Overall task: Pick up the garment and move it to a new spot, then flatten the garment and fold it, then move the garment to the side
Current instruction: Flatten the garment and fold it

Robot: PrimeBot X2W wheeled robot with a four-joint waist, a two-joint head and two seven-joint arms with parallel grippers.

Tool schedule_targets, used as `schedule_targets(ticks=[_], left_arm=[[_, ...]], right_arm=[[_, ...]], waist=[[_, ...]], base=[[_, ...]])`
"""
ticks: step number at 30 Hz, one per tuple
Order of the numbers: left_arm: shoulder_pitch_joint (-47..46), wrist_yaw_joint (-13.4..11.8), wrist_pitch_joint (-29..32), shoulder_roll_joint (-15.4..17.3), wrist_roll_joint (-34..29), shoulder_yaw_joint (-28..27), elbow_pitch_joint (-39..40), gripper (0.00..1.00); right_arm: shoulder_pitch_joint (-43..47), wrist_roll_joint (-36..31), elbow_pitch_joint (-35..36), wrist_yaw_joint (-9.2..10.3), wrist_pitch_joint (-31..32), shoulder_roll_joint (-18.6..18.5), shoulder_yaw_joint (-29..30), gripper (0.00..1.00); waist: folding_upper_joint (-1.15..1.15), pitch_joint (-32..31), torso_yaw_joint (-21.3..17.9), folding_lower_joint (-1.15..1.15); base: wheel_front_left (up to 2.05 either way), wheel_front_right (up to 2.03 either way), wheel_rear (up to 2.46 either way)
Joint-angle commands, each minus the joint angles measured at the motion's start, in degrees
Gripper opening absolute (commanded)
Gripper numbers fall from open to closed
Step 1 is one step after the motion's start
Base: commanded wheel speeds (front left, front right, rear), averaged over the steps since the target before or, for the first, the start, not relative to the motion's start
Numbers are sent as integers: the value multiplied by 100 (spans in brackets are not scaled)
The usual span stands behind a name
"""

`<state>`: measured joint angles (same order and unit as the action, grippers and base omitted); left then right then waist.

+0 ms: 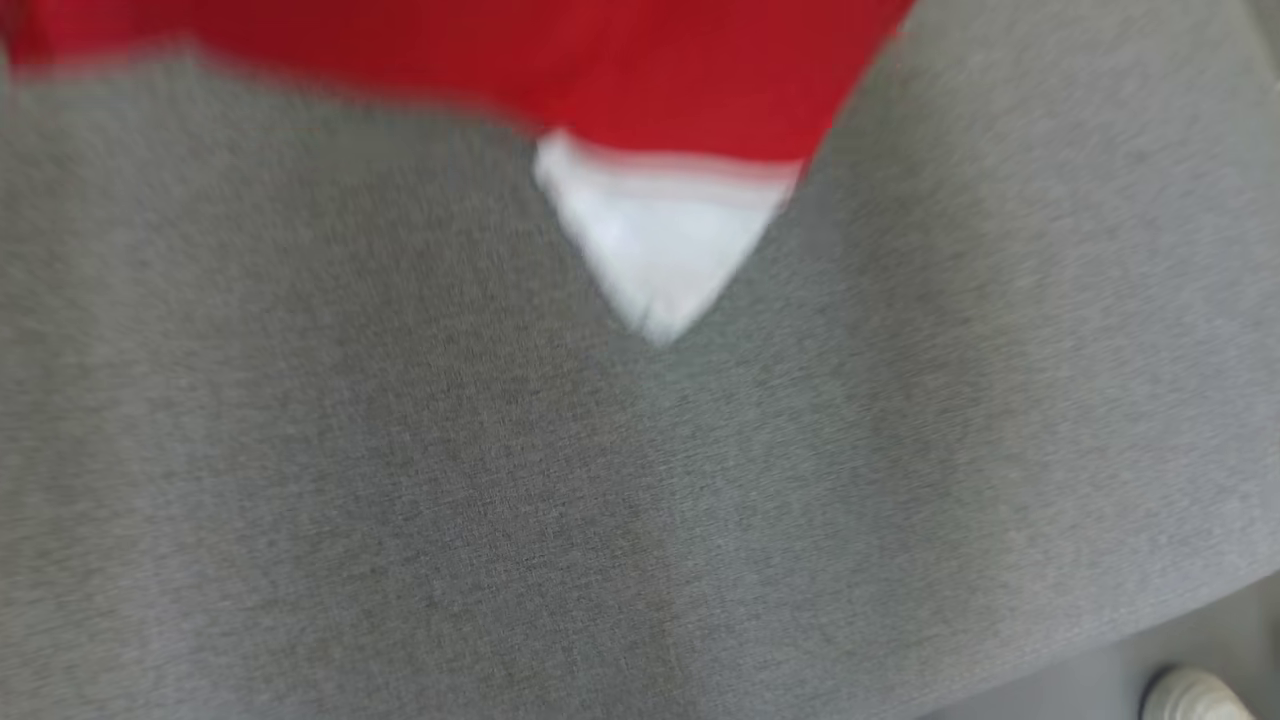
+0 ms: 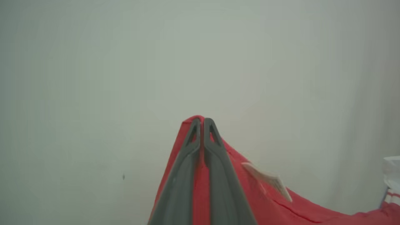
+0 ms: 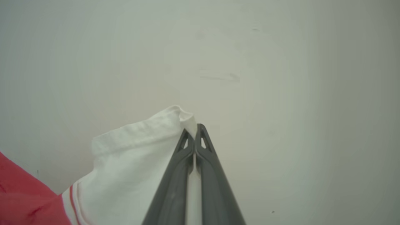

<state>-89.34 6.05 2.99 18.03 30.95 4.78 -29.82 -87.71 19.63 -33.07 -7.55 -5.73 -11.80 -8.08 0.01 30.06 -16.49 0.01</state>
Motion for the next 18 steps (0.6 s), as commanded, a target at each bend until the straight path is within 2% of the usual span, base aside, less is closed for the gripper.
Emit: schedule_targets(ticks=[1,5,8,13,18], left_arm=[[-138,8,-80,75,-64,-13,40,0],[-753,-54,-633,176,-300,-26,170,0],[-1150,-44,-1170,205,-430,-39,98,0],[-1154,7,-1548,318,-544,13,-24,0],[-565,45,-1762,436,-469,-145,-202,0]], right_arm=[[-149,-90,-49,13,-91,32,43,0],[-869,-177,-250,14,-665,86,616,0],[-1353,-317,-74,13,-916,169,1007,0],[-1387,-624,529,13,-936,208,1000,0],[-867,-718,422,13,-939,199,695,0]], waist=[[-1,728,-48,-1],[-1,854,48,-1],[-1,880,177,-1],[-1,1012,294,-1],[-1,1092,348,-1]], base=[[0,0,0],[0,0,0],[0,0,0],[0,0,0],[0,0,0]])
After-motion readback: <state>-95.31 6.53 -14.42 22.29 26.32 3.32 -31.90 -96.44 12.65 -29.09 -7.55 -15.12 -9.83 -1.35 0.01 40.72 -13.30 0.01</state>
